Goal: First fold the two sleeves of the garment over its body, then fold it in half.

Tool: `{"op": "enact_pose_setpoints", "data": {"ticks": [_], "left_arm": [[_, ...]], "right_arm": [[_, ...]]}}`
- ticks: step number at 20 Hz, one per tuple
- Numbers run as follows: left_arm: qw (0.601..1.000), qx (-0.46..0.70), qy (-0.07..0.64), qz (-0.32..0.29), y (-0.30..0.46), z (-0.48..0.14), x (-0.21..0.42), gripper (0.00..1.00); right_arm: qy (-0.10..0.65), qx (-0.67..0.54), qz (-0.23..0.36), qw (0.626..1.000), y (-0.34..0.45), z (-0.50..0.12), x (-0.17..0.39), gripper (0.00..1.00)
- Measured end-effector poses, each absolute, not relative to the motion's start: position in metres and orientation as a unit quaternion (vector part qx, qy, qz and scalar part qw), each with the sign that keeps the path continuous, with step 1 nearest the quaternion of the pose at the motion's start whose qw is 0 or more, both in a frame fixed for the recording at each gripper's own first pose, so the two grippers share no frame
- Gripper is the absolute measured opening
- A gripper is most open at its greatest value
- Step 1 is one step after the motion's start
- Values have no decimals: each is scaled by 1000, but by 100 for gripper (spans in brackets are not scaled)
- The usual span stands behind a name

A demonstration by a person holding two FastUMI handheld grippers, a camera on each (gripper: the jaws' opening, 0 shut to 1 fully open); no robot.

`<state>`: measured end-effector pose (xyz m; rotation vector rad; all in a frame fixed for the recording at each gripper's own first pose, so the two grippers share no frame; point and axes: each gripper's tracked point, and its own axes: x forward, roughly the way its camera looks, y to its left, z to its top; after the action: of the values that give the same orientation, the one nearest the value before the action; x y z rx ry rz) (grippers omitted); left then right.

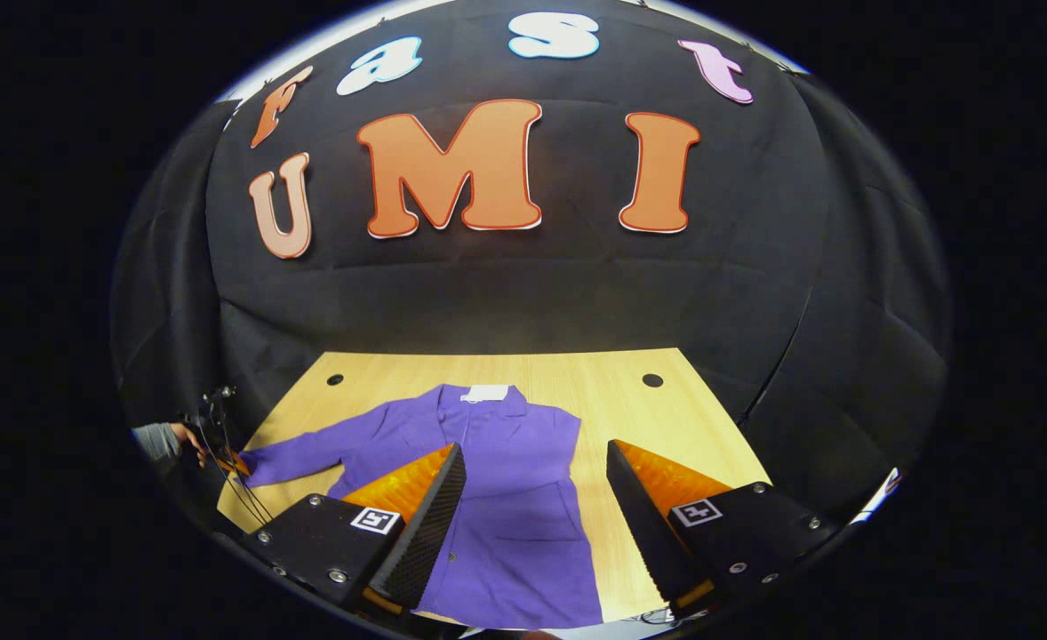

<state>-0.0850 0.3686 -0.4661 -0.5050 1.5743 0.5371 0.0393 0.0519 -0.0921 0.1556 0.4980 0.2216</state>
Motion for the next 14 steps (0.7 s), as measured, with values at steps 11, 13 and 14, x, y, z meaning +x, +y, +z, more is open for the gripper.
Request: {"op": "enact_pose_setpoints", "data": {"ticks": [11, 13, 14], "left_arm": [[730, -179, 631, 193, 313, -380, -19, 13], [740, -168, 626, 181, 300, -363, -4, 13], [744, -162, 625, 175, 290, -355, 4, 13]], "right_arm": [[220, 124, 113, 961, -1, -85, 46, 95], [214, 126, 115, 962, -7, -83, 44, 95], [211, 130, 115, 962, -9, -82, 44, 95]]}}
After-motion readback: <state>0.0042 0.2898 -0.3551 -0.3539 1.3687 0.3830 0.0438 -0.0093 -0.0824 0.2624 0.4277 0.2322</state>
